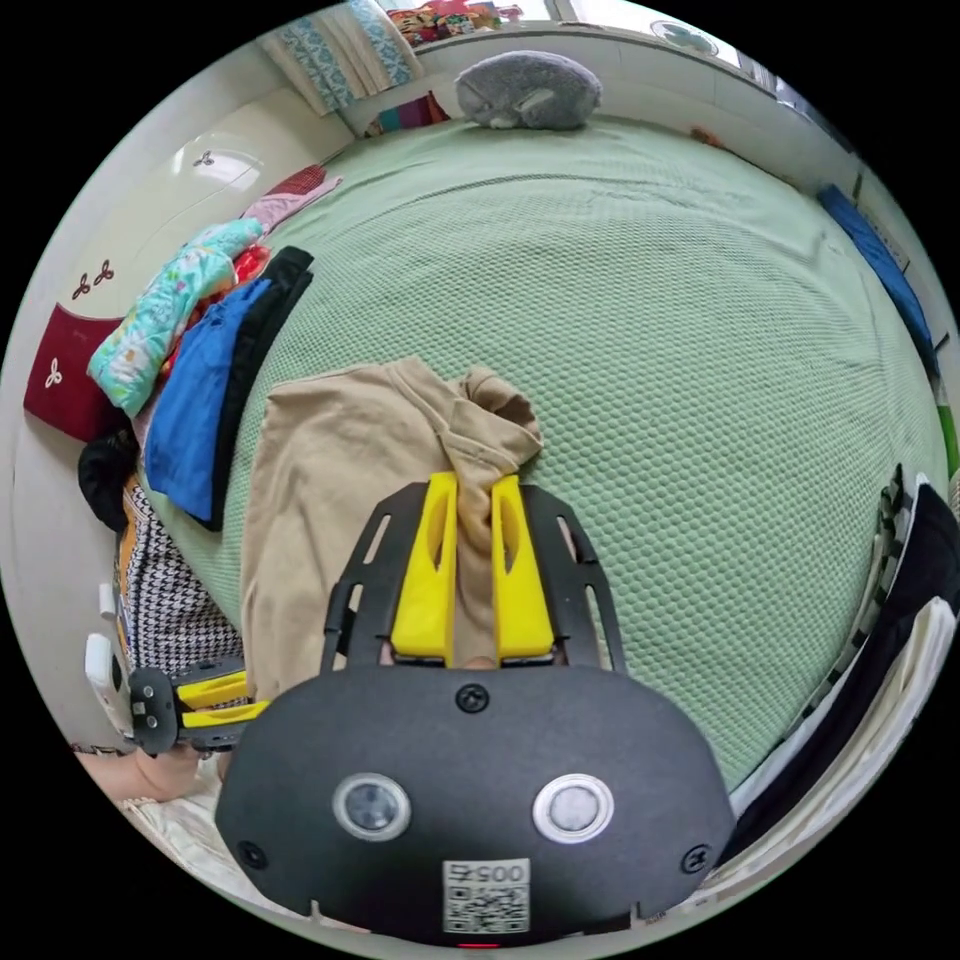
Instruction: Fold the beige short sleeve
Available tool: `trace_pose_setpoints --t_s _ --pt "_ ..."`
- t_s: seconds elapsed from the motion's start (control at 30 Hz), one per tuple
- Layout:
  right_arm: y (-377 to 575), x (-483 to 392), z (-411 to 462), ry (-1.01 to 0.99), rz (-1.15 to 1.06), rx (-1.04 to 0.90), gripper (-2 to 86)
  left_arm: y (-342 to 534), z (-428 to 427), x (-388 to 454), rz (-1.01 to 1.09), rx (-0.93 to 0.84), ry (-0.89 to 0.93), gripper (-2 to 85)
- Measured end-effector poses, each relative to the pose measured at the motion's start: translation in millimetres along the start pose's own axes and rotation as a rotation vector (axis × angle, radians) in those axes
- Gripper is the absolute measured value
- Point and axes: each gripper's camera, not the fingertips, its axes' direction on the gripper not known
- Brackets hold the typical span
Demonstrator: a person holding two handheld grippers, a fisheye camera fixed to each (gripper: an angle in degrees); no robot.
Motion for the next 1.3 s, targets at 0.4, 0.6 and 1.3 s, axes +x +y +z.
trace_pose_setpoints --t_s 0.4,0.6,1.3 --pt "72 -14 -131 0.151 -0.032 0.183 1.3 12 -46 100 0.139 0.158 0.016 7.2" --pt "127 -4 -220 0.258 0.000 0.284 1.3 18 -72 180 0.275 0.237 0.054 7.2" --pt "310 193 -262 0.452 0.355 0.098 11.7 -53 56 425 0.424 0.129 0.205 7.6"
